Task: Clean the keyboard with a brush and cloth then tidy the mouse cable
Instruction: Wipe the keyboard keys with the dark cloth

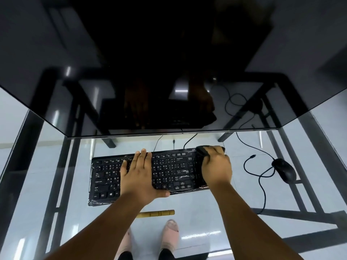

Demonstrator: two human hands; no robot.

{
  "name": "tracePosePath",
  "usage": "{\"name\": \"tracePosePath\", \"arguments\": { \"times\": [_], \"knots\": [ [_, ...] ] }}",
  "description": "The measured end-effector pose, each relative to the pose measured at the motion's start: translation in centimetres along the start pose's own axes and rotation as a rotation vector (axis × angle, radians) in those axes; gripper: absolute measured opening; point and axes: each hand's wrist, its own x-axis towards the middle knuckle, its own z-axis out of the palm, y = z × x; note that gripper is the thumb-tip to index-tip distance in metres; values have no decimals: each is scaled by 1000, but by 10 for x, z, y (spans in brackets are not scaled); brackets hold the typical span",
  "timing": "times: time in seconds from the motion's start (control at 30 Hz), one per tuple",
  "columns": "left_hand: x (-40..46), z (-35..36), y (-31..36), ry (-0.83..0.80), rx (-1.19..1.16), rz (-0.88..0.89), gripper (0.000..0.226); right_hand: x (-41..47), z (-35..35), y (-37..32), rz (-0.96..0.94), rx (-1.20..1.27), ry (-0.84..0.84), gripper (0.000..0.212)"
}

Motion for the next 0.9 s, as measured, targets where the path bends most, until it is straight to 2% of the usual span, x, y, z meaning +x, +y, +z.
{"name": "tracePosePath", "arguments": {
  "times": [0.1, 0.23, 0.3, 0.43, 0.5, 0.57, 0.7, 0.77, 0.83, 0.9],
  "knots": [
    [0, -1, 0, 10, -5, -1, 139, 4, 6, -24, -15, -3, -37, 38],
    [0, -1, 2, 25, -4, 0, 138, -10, 12, -48, -250, -7, -166, 39],
    [0, -1, 2, 28, -8, -2, 138, -13, 9, -35, -293, -21, -170, 42],
    [2, -1, 2, 14, -2, -3, 139, -4, -3, 4, -91, -30, -43, 41],
    [2, -1, 2, 10, 1, 1, 139, 2, -1, 4, -9, -6, -9, 41],
    [2, 0, 3, 11, -1, -2, 139, 2, 4, -14, -28, -22, -27, 40],
    [2, -1, 3, 15, 2, -3, 139, -10, 13, -49, -199, -10, -161, 40],
    [2, -1, 2, 14, 2, 3, 138, -15, 12, -48, -254, 11, -176, 42],
    [2, -2, 0, 6, 8, 14, 138, -12, 8, -33, -253, -5, -157, 42],
    [2, -3, -4, -7, 19, 21, 136, -3, 5, -14, -151, -6, -83, 41]
  ]
}}
